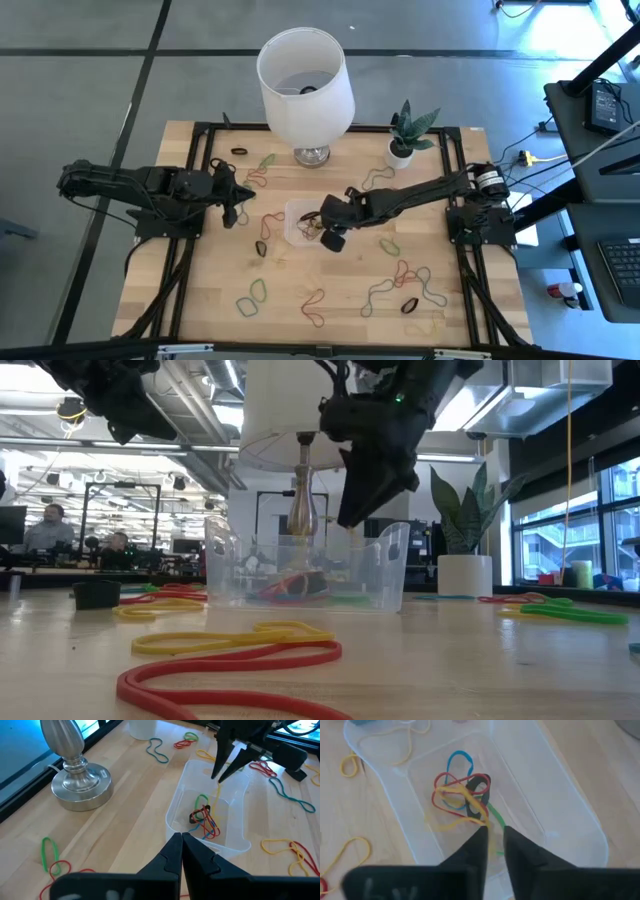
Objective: Pick and place rubber bands into bin
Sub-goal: Put the yellow rubber band into the transparent bin, then put the top left black rubber band into the transparent bin
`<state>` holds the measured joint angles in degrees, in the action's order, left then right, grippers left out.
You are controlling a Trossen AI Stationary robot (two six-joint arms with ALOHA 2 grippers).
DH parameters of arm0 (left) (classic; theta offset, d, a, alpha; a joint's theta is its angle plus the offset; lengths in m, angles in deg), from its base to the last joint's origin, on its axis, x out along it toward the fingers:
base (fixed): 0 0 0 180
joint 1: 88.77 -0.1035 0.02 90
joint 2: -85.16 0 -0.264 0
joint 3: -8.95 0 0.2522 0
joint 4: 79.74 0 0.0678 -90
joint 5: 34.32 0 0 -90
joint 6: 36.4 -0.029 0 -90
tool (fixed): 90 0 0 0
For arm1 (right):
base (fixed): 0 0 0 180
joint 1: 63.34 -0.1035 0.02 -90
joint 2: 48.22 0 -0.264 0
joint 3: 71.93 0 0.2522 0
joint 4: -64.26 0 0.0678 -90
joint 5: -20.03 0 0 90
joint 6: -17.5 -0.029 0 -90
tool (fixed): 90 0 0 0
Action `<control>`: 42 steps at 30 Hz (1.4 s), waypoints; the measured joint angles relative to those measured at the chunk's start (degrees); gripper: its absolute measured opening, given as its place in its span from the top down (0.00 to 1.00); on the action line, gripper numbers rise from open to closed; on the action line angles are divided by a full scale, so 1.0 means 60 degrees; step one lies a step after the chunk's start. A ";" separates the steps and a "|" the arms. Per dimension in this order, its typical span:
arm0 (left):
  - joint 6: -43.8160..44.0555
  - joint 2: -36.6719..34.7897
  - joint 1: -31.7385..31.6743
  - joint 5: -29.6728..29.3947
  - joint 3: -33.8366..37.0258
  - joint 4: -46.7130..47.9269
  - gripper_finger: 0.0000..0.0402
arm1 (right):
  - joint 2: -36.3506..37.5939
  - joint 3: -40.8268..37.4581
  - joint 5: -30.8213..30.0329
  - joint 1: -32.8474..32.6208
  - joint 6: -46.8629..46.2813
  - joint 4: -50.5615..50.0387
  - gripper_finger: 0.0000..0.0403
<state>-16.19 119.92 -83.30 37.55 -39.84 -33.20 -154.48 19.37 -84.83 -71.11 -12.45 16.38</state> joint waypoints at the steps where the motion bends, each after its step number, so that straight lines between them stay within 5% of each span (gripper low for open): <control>1: 0.0000 0.0000 -0.0001 -0.0002 0.0001 -0.0004 0.99 | 0.0017 0.0000 0.0010 0.0000 -0.0035 -0.0131 0.78; 8: 0.0000 0.0007 -0.0002 -0.0069 0.0003 -0.0003 0.99 | 0.0488 0.0273 0.0015 -0.0004 -0.0077 -0.0979 0.65; 22: 0.0283 0.0150 -0.0004 -0.0604 0.0003 -0.0173 0.91 | 0.1460 0.0386 0.0168 -0.0009 0.0597 -0.2081 0.68; 27: 0.0688 0.0281 -0.0016 -0.1099 0.0006 -0.0156 0.81 | 0.3133 -0.1064 0.0164 -0.0167 -0.0090 -0.2115 0.78; 35: 0.1384 0.0827 -0.0570 -0.1668 0.0003 -0.0189 0.70 | 0.6023 -0.4542 0.0159 -0.1110 -0.3300 0.0044 0.91; 42: 0.2416 0.2377 -0.2000 -0.1558 -0.0173 0.1019 0.70 | 0.6694 -0.6397 0.0162 -0.1563 -0.4737 0.2052 0.97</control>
<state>-1.70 134.19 -95.30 28.20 -40.88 -27.09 -114.32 -19.01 -83.85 -80.49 -40.87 28.69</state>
